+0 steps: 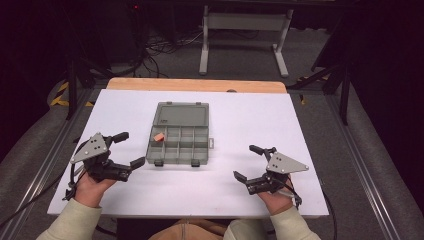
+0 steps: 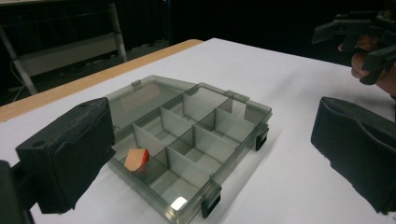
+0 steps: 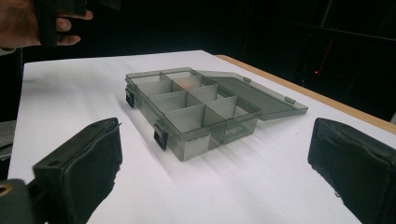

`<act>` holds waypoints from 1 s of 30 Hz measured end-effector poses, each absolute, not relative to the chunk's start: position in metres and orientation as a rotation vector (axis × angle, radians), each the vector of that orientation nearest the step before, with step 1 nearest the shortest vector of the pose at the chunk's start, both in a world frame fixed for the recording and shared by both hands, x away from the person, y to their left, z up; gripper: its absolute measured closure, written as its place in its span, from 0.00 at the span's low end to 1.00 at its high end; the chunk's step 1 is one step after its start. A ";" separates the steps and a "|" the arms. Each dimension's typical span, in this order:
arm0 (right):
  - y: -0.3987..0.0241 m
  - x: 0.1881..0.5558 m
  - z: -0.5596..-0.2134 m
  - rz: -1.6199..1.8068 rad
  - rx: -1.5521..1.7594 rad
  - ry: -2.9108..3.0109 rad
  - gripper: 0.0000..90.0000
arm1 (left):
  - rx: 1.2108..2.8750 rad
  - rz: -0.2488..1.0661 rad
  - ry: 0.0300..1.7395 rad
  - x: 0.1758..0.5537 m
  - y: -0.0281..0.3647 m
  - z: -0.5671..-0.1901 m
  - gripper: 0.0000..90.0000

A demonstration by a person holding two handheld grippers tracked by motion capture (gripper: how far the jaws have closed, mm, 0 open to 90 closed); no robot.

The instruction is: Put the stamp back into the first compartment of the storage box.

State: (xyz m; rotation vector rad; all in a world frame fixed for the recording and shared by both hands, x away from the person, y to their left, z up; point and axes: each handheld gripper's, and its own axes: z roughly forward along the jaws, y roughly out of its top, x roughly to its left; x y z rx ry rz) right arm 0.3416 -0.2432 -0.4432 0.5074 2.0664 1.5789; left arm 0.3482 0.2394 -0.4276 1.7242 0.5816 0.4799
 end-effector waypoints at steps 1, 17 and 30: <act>-0.243 0.342 -0.443 1.577 0.506 2.067 0.04 | 1.720 0.485 0.579 0.348 0.241 -0.430 0.01; -0.247 0.341 -0.444 1.604 0.504 2.057 0.04 | 1.605 0.499 0.611 0.340 0.260 -0.470 0.00; -0.251 0.342 -0.446 1.615 0.516 2.057 0.04 | 1.565 0.547 0.647 0.338 0.262 -0.484 0.00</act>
